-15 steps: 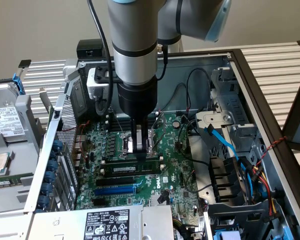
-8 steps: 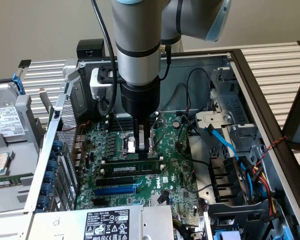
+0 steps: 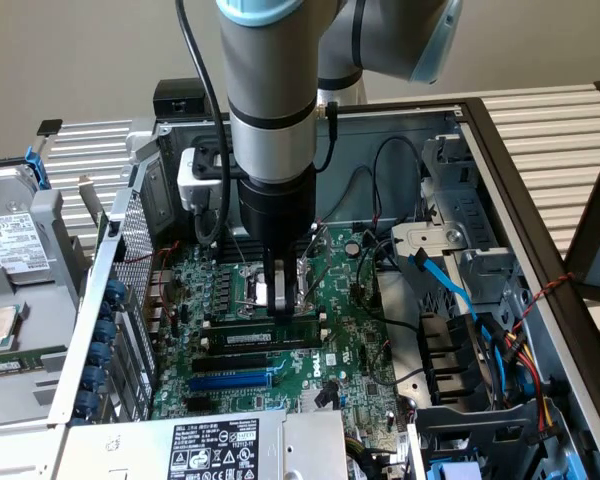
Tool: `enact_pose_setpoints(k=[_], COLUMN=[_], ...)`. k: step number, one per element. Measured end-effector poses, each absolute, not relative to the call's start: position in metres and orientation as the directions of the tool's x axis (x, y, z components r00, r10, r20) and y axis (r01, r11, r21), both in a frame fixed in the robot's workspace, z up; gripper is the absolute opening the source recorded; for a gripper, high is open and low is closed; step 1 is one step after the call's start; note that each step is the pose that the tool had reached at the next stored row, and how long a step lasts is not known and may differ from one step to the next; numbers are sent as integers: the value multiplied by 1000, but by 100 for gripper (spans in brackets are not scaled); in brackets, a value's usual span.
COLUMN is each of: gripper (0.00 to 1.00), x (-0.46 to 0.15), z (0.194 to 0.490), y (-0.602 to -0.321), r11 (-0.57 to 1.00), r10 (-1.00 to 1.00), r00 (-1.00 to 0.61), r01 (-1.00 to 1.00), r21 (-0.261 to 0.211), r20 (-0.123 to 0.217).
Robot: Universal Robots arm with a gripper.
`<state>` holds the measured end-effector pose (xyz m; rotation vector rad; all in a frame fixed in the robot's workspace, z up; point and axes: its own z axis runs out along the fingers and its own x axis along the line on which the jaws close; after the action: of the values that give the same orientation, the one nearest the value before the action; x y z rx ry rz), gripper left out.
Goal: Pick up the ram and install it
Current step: 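Press down the ram until it locks into place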
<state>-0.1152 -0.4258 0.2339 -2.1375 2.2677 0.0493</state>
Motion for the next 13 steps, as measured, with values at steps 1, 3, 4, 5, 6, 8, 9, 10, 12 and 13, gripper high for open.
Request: enact_pose_setpoints(k=[1, 3, 4, 5, 6, 8, 9, 10, 12, 13], gripper=[11, 11, 11, 11, 11, 11, 11, 11, 11, 11], x=[-115, -115, -115, -115, -115, -115, -115, -115, -115, -115], z=[232, 230, 229, 229, 229, 229, 230, 230, 230, 229], y=[-426, -426, -426, -426, -426, -426, -426, -427, -427, -427], r11=[59, 59, 59, 59, 59, 59, 59, 59, 59, 59], r10=[-997, -997, -997, -997, -997, -997, -997, -997, -997, -997], r00=[-59, -59, -59, -59, -59, -59, -59, -59, -59, -59], r01=[-998, -998, -998, -998, -998, -998, -998, -998, -998, -998], r21=[6, 6, 6, 6, 6, 6, 6, 6, 6, 6], r20=[-40, -40, -39, -39, -39, -41, -42, -42, -41, -41])
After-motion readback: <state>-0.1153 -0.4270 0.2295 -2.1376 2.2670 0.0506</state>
